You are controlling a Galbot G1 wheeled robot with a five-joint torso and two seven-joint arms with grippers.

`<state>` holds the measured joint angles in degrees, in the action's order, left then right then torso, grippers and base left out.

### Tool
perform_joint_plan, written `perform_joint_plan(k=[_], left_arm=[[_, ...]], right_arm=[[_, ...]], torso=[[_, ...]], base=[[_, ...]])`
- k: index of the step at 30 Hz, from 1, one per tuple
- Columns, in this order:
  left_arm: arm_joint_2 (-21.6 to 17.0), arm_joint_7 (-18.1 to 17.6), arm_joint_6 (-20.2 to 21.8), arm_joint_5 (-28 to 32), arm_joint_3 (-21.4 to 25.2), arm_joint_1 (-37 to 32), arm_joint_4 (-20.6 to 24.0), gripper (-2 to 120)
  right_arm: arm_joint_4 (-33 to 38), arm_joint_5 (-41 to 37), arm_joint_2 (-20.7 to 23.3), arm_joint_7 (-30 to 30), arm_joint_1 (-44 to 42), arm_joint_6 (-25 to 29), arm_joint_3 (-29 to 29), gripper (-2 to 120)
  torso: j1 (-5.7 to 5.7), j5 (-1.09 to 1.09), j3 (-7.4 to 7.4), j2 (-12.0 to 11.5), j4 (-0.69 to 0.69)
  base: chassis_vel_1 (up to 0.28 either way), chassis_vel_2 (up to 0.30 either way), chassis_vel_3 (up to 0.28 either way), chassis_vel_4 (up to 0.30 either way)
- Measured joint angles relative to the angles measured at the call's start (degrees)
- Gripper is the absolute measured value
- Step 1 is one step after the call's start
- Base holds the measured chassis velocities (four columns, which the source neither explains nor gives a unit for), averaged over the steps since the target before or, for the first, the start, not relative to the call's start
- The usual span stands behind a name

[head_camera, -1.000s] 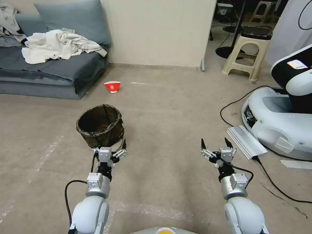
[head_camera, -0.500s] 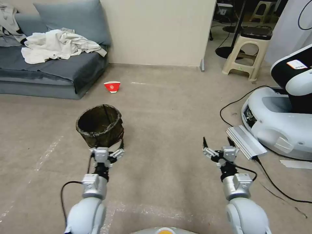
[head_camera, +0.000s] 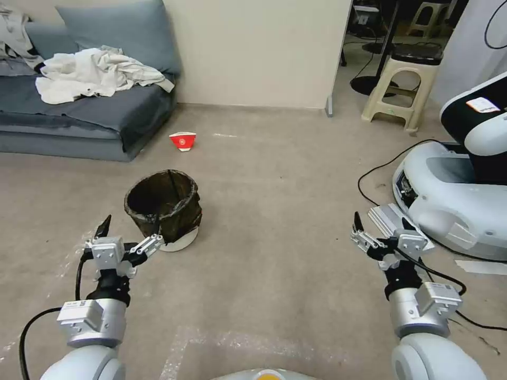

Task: Pick up the trash can from the floor.

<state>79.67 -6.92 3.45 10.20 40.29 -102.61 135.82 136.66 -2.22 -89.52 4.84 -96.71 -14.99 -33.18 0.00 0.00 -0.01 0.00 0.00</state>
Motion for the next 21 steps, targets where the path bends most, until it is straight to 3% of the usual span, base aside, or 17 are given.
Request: perform_joint_plan(k=[21], left_arm=[[0.0, 0.8, 1.1, -0.8, -0.3, 0.4, -0.5, 100]], right_arm=[[-0.1, -0.1, -0.2, 0.0, 0.2, -0.1, -0.1, 100]], torso=[[0.0, 0.0, 0.01, 0.0, 0.0]], base=[[0.002, 0.002, 0.002, 0.003]])
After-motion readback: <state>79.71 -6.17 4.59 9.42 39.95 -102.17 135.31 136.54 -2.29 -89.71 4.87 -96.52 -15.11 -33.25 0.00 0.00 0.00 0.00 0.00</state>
